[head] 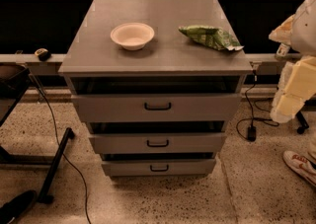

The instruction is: Open bottom drawer

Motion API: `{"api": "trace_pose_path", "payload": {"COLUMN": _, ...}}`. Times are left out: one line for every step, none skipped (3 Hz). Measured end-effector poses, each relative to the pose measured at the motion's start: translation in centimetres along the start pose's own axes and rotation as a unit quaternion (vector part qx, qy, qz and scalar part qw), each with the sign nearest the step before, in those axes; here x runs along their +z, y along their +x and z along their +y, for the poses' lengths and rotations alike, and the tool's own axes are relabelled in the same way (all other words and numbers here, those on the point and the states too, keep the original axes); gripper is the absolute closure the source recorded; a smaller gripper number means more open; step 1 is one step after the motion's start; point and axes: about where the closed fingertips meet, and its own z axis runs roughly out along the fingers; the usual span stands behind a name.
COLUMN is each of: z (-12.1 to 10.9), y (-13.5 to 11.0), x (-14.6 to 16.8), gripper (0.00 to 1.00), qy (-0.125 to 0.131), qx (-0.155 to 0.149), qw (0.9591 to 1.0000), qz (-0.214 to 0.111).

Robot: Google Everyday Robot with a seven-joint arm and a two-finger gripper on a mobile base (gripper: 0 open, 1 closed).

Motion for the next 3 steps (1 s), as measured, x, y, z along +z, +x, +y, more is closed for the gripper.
{"api": "trace_pose_path", "payload": {"z": -0.1, "y": 0.0, "x": -0.1, "gripper": 0.0, "qy": 0.002, "qx": 0.0, "qw": 1.0, "qz": -0.002}}
{"api": "trace_pose_path", "payload": {"z": 0.8, "y": -0.4, "x": 2.6, "gripper": 0.0, "qy": -0.006, "qx": -0.008, "qw": 0.9999, "qz": -0.012}}
{"api": "trace_pose_path", "payload": {"z": 5.0, "y": -2.3, "x": 6.8, "gripper": 0.0, "qy": -0.015, "qx": -0.047, "qw": 0.9965, "qz": -0.068}}
